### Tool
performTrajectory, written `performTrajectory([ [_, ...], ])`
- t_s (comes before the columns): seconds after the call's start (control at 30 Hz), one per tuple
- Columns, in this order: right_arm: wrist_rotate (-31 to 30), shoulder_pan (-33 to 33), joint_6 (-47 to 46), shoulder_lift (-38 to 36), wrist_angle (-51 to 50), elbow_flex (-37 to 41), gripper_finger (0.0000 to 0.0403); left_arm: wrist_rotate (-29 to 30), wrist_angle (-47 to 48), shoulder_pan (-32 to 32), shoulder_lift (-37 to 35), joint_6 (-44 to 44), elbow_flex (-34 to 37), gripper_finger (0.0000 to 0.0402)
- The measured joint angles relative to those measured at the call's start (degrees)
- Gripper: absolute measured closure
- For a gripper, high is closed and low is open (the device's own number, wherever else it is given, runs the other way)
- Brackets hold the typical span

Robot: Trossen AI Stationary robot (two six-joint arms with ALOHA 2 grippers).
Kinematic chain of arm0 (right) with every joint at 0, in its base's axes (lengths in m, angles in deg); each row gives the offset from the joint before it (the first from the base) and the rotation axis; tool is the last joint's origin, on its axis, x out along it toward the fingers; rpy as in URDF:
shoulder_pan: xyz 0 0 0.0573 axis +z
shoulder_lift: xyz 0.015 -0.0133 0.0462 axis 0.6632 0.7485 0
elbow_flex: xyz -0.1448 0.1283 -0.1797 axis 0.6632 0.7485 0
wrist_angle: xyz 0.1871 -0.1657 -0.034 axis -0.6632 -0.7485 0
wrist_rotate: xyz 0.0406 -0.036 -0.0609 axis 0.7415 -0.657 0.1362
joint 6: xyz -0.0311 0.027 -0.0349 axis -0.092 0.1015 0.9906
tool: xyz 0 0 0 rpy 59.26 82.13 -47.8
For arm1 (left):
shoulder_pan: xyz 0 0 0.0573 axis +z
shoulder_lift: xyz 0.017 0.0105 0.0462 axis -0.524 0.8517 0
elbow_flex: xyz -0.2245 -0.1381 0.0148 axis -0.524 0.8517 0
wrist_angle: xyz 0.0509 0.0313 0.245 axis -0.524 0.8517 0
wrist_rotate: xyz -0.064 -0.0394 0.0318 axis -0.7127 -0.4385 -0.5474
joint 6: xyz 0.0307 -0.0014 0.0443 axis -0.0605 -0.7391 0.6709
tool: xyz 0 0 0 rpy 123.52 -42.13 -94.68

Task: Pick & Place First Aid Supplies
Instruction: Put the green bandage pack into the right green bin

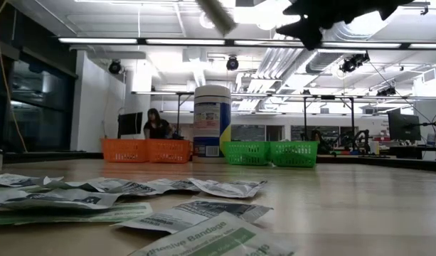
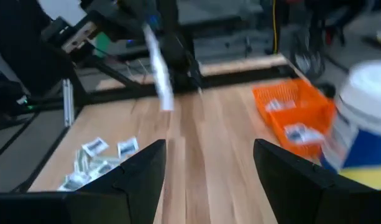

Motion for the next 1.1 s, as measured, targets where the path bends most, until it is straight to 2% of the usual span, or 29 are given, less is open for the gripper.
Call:
performTrajectory([
  [0.07, -2.2, 1.7, 0.4, 1.2, 3.9, 0.0, 0.0167, 1.6, -4.7, 1.1, 0.0, 4.4, -0.6, 0.0401],
  [0.27, -6.3, 4.6, 0.8, 6.4, 14.8, 0.0, 0.0167, -5.7, -16.1, 6.1, 0.0, 14.5, -0.7, 0.0401],
  [0.47, -6.1, 6.3, 0.7, 8.6, 19.0, 0.0, 0.0167, -9.5, -17.1, 8.9, 0.0, 16.4, -0.7, 0.0401],
  [0.7, -8.8, 7.3, 1.0, 9.0, 20.9, 0.0, 0.0170, -10.0, -18.2, 9.3, 0.0, 17.8, -0.7, 0.0401],
  [1.1, -7.1, 7.3, -0.5, 13.2, 27.2, 0.0, 0.0208, -10.1, -18.2, 9.2, 0.0, 18.2, -0.7, 0.0401],
])
